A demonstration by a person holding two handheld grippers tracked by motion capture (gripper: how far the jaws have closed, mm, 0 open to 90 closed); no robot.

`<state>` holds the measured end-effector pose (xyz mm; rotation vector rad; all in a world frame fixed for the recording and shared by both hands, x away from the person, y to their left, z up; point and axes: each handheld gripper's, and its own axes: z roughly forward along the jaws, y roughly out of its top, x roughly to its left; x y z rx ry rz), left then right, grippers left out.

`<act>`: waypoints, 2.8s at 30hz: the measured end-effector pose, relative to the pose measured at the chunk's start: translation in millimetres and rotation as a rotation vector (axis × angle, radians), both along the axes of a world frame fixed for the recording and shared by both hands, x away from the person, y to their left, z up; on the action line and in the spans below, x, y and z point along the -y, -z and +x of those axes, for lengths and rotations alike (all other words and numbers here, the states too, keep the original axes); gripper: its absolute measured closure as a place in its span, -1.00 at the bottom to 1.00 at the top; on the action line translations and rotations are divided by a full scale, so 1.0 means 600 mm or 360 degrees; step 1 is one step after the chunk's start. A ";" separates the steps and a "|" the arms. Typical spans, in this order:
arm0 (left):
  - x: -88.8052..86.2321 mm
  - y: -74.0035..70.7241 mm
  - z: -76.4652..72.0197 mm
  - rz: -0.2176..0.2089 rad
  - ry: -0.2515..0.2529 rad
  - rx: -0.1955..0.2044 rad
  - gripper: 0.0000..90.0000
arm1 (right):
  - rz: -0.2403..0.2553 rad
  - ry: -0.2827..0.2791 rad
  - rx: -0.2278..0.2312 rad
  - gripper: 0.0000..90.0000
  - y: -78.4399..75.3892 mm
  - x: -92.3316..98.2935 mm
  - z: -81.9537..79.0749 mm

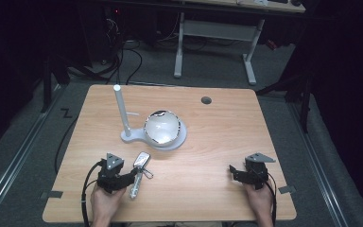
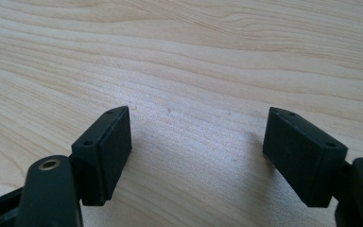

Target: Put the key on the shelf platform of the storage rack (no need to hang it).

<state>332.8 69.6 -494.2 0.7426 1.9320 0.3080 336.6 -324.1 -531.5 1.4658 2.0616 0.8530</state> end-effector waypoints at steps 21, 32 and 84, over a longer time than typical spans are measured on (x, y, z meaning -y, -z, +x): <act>0.052 0.031 -0.020 0.0108 0.0083 -0.0087 -0.12 | 0.0000 0.0000 0.0000 -0.45 0.000 0.000 0.000; 0.048 0.049 -0.020 0.0158 0.0092 -0.0130 0.03 | -0.0001 0.0000 0.0000 -0.45 0.000 0.000 0.000; 0.005 -0.048 -0.014 -0.0070 0.0140 0.0024 0.69 | -0.0001 0.0000 0.0000 -0.45 0.000 0.000 0.000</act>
